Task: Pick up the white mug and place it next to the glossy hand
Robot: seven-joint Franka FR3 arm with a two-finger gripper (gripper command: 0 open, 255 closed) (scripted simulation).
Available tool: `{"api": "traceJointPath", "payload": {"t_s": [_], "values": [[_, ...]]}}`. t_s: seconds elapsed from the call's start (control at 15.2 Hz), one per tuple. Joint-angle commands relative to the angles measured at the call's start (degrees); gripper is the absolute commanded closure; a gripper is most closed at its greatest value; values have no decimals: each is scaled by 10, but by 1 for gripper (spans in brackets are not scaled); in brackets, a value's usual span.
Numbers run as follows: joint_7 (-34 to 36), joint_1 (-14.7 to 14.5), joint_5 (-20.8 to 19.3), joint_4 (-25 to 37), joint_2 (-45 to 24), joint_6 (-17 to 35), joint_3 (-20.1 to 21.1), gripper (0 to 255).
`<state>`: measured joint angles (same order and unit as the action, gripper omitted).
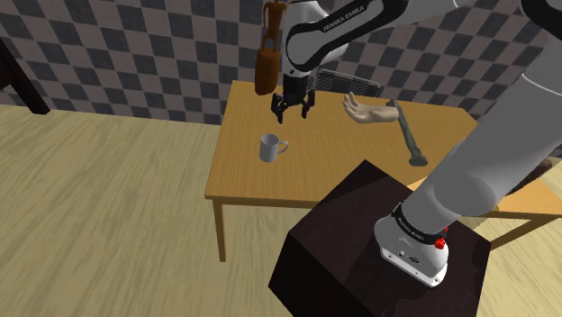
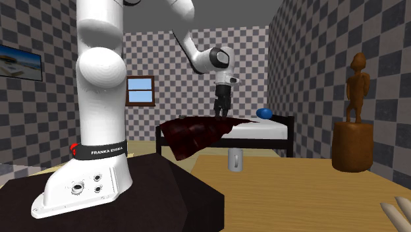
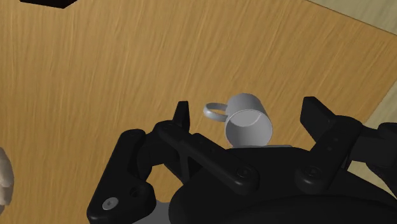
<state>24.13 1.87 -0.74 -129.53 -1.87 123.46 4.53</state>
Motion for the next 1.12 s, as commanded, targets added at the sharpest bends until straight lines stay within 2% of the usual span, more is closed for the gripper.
{"api": "traceJointPath", "payload": {"t_s": [0.0,0.46,0.86,1.06], "values": [[12,-1,3,22,-42,19,1,0],[40,-3,14,123,-199,69,-2,0],[58,-5,26,240,-336,85,-5,0],[58,-6,27,241,-350,97,-5,0]]}}
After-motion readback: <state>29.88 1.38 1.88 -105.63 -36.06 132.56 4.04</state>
